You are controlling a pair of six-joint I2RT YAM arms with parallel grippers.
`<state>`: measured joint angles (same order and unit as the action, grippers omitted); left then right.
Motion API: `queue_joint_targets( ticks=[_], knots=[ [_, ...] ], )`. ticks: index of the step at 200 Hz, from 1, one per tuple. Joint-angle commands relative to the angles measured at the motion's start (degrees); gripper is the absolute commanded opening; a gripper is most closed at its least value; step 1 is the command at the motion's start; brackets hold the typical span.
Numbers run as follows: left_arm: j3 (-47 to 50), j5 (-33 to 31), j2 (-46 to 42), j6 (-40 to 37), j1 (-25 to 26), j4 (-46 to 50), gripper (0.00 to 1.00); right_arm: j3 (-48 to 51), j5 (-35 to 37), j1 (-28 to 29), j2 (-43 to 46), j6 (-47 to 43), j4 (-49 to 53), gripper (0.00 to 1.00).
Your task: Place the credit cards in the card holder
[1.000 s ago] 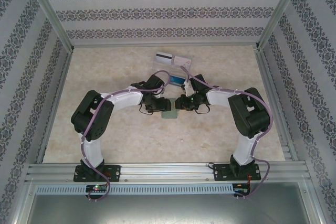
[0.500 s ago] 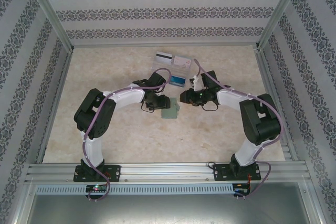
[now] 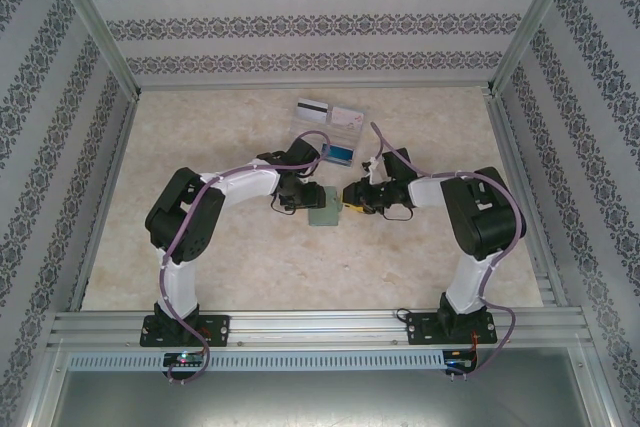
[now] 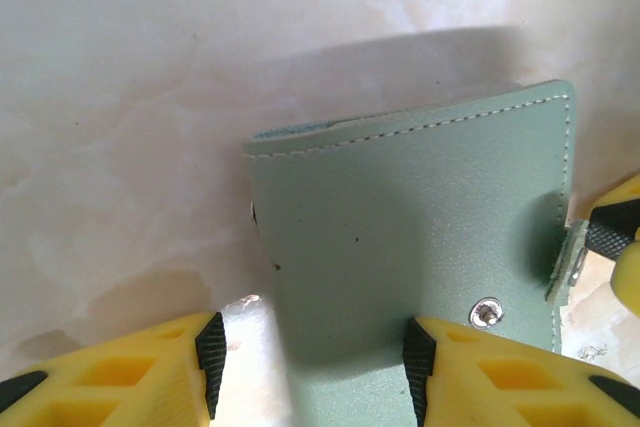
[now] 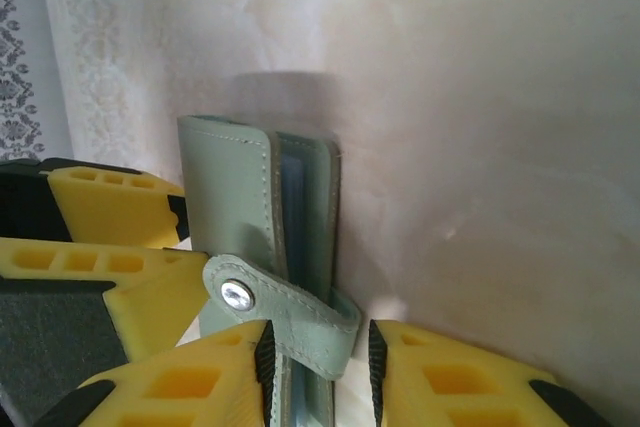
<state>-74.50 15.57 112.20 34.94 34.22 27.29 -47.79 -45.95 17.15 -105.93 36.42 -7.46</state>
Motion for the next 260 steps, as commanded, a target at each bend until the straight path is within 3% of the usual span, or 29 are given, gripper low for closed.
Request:
queue_joint_targets(
  ticks=[1, 130, 231, 260],
  knots=[
    [-0.9, -1.5, 2.1, -1.0, 1.2, 3.0, 0.53, -1.4, -2.2, 2.1, -2.8, 2.9, -4.2, 0.33],
    [-1.8, -1.1, 2.6, -1.4, 1.3, 3.3, 0.53, -6.1, -3.3, 6.1, -2.8, -1.3, 3.0, 0.32],
    [-3.7, -2.8, 2.5, -2.9, 1.3, 6.1, 0.52, -7.8, -1.3, 0.3, 4.6, -8.4, 14.8, 0.32],
    [-3.5, -2.7, 2.5, -2.6, 1.4, 5.8, 0.52, -9.0, -0.4, 1.4, 2.5, -8.1, 16.0, 0.26]
  ],
)
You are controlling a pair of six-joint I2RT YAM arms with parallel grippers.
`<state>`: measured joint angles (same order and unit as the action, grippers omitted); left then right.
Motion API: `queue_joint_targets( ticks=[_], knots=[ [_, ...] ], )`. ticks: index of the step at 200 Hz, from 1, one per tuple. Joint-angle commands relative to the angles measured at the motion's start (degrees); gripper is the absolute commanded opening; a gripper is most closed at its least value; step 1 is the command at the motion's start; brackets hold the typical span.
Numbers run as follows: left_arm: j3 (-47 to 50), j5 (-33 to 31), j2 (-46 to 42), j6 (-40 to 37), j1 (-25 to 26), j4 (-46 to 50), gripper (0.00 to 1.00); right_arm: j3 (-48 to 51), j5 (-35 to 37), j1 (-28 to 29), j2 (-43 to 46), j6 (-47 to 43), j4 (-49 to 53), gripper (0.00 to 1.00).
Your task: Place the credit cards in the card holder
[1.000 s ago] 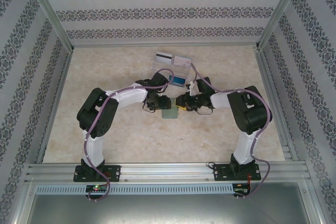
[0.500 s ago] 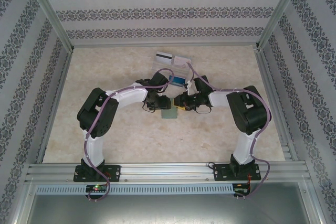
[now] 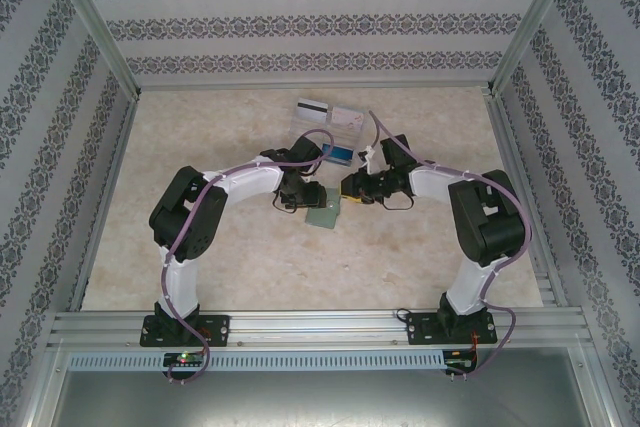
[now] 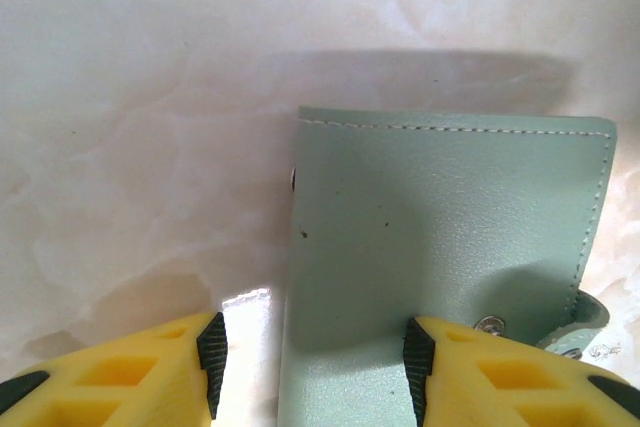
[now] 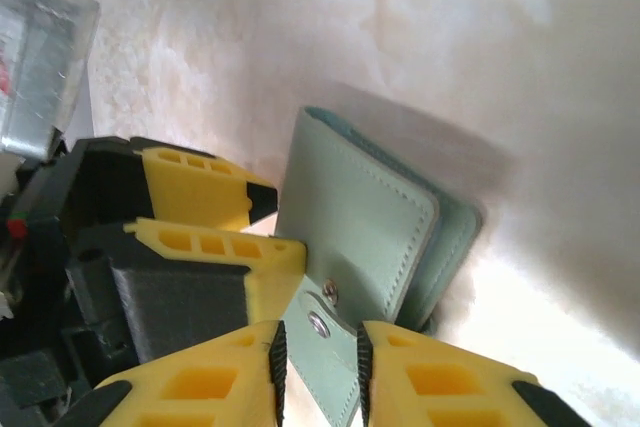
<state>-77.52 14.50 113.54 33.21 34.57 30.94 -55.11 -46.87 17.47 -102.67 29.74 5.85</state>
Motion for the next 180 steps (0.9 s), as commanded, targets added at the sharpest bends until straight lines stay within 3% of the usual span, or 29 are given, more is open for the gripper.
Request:
queue_joint_targets(
  ticks=[1, 49, 180],
  knots=[
    [-0.5, -1.6, 1.2, -0.9, 1.1, 2.1, 0.52, -1.7, 0.5, 1.2, -0.9, -1.4, 2.7, 0.26],
    [-0.3, -1.4, 1.4, -0.7, 1.1, 1.8, 0.48, -0.5, -0.5, 3.7, -1.8, 0.3, 0.7, 0.2],
    [-0.7, -0.2, 1.8, -0.1, 1.5, 0.5, 0.39, -1.3, 0.9, 4.9, -6.4, 1.7, -1.0, 0.2]
  ],
)
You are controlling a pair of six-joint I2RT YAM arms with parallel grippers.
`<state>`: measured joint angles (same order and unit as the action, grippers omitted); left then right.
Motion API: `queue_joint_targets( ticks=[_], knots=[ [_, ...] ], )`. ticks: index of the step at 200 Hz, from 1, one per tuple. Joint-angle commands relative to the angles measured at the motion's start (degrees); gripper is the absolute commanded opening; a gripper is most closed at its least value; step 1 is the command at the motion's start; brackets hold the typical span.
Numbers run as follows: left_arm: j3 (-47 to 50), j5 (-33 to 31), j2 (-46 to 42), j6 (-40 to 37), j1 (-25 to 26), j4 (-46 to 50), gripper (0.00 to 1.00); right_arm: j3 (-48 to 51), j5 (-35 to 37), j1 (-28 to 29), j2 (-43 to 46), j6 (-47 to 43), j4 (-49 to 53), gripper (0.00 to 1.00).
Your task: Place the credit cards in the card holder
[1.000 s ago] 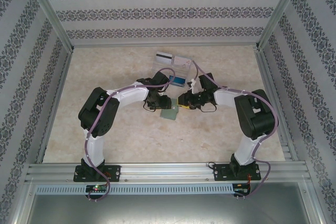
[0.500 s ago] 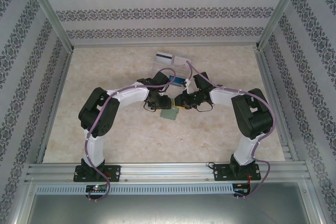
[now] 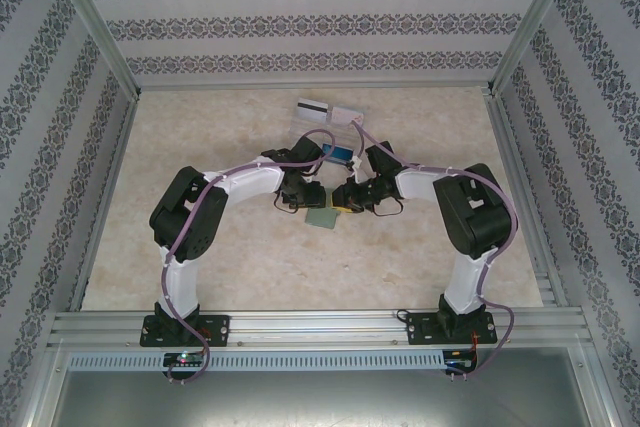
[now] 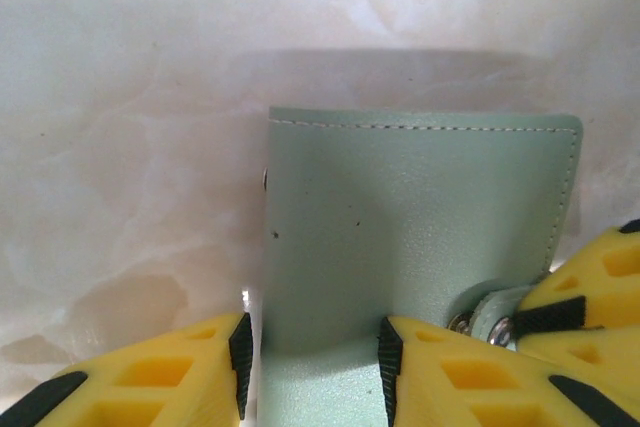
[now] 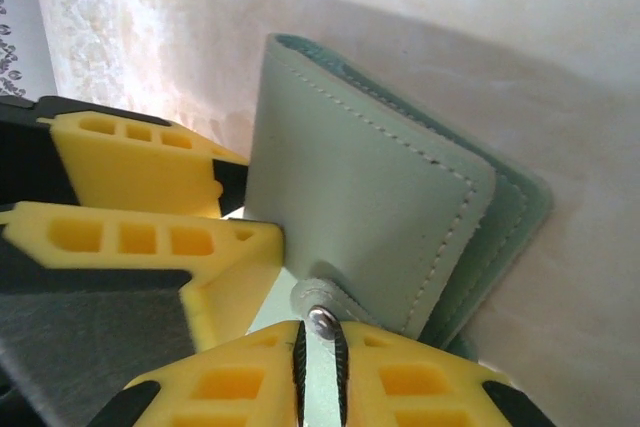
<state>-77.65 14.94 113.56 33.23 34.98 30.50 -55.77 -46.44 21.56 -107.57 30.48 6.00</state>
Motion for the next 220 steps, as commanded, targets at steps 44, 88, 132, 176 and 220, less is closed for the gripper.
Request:
queue_joint_targets(
  ticks=[44, 88, 132, 176, 220],
  knots=[
    [-0.5, 0.3, 2.4, 0.9, 2.3, -0.2, 0.37, -1.3, 0.8, 1.2, -2.2, 1.2, -2.0, 0.2],
    [0.7, 0.7, 2.5, 2.0, 3.0, -1.6, 0.34, -1.1, 0.1, 1.2, -2.8, 2.9, -4.8, 0.2],
    [0.5, 0.7, 2.5, 2.5, 3.5, -2.2, 0.34, -1.3, -0.4, 1.7, -3.3, 3.2, -5.2, 0.2],
    [0.4, 0.8, 2.7, 2.8, 3.8, -2.6, 0.34, -1.6, -0.8, 2.4, -3.8, 3.1, -4.9, 0.2],
    [0.5, 0.3, 2.4, 3.0, 3.7, -3.0, 0.33, -3.4, 2.9, 3.5, -4.3, 0.2, 1.8, 0.19]
  ],
)
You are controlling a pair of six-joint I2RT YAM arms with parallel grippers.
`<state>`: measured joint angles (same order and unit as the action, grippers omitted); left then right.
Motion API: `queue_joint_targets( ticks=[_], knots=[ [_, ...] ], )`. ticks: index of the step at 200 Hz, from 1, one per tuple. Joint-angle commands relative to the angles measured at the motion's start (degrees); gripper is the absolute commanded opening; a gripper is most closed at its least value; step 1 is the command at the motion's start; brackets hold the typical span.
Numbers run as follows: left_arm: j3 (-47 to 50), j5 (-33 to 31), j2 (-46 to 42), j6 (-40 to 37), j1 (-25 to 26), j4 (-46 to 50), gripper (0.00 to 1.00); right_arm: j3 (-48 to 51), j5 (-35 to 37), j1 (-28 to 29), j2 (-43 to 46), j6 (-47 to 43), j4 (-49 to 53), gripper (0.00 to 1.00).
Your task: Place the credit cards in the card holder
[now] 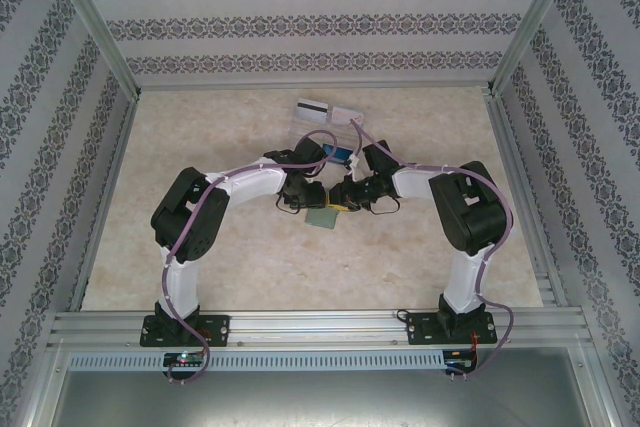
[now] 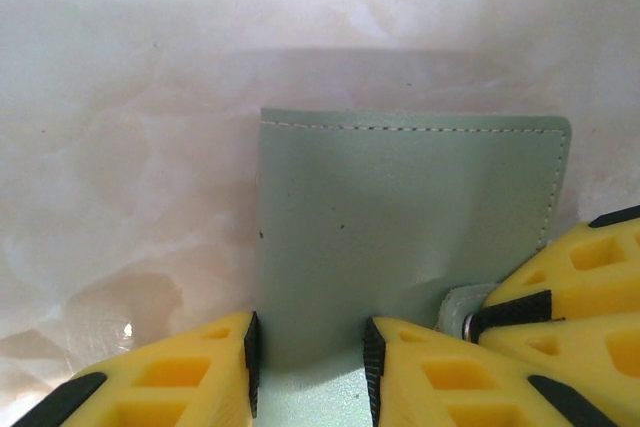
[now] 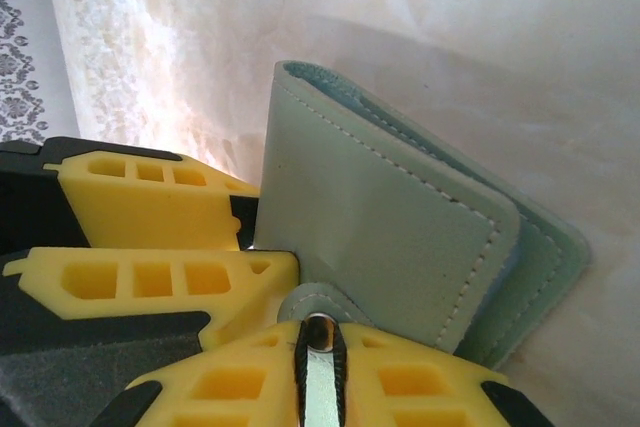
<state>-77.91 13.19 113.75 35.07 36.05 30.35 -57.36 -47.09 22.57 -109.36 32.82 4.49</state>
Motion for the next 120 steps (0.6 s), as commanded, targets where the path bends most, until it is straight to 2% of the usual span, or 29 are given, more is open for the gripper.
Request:
queue_joint_targets(
  ticks=[1, 27, 67, 120],
  knots=[
    [0.7, 2.0, 2.2, 1.1, 2.7, -2.9, 0.33, -1.9, 3.7, 2.5, -2.5, -2.2, 3.5, 0.19],
    [1.2, 2.8, 2.2, 1.7, 2.7, -4.4, 0.3, -3.3, 7.0, 3.7, -2.6, -3.7, 7.2, 0.17],
    [2.6, 3.7, 2.3, 2.1, 2.7, -6.9, 0.16, -5.1, 9.2, 5.5, -2.9, -5.5, 11.3, 0.16],
    [4.2, 4.4, 1.7, 3.0, 2.7, -9.3, 0.12, -7.7, 15.5, 6.5, -4.4, -6.8, 17.3, 0.16]
  ],
)
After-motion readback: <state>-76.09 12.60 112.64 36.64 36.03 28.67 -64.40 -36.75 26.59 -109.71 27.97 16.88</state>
